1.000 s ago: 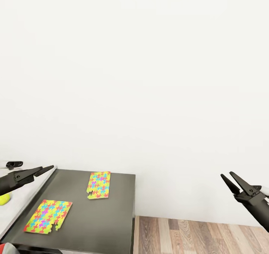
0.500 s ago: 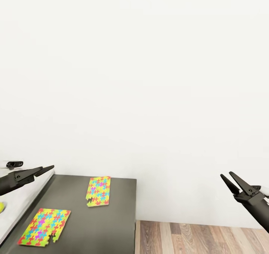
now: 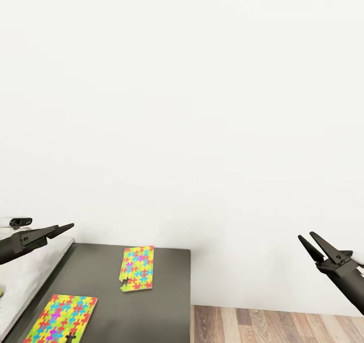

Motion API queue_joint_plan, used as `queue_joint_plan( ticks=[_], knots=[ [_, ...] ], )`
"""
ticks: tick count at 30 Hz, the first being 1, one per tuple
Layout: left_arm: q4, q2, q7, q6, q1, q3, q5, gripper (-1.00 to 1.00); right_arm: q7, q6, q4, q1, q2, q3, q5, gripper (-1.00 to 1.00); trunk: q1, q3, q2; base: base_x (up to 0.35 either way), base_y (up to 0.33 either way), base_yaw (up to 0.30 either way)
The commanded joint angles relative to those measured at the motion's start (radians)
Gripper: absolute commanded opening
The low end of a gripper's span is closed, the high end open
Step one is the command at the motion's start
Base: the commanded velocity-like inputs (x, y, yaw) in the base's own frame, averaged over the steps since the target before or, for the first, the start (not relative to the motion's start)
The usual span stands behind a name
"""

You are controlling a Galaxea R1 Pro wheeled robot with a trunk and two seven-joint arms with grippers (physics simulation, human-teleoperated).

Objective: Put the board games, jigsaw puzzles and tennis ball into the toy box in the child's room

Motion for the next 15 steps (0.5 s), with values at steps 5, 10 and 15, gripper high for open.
queue_joint_plan(
  ticks=[5,10,15],
  knots=[
    [0.0,0.0,-0.004,0.01,-0.001,0.0,0.0,1.0,0.0,0.004,0.0,-0.001,0.001,0.0,-0.002,1.0,0.001,-0.002,-0.002,0.003,0.044,0.0],
    [0.0,0.0,-0.004,0.01,-0.001,0.0,0.0,1.0,-0.001,0.004,0.0,-0.001,0.0,0.0,-0.002,1.0,0.001,-0.002,-0.002,0.0,0.002,0.0],
    [0.0,-0.001,-0.004,0.01,-0.001,0.0,0.0,1.0,-0.001,-0.011,0.0,-0.001,0.002,0.0,-0.001,1.0,0.001,-0.002,-0.002,0.0,0.0,0.0]
  ],
)
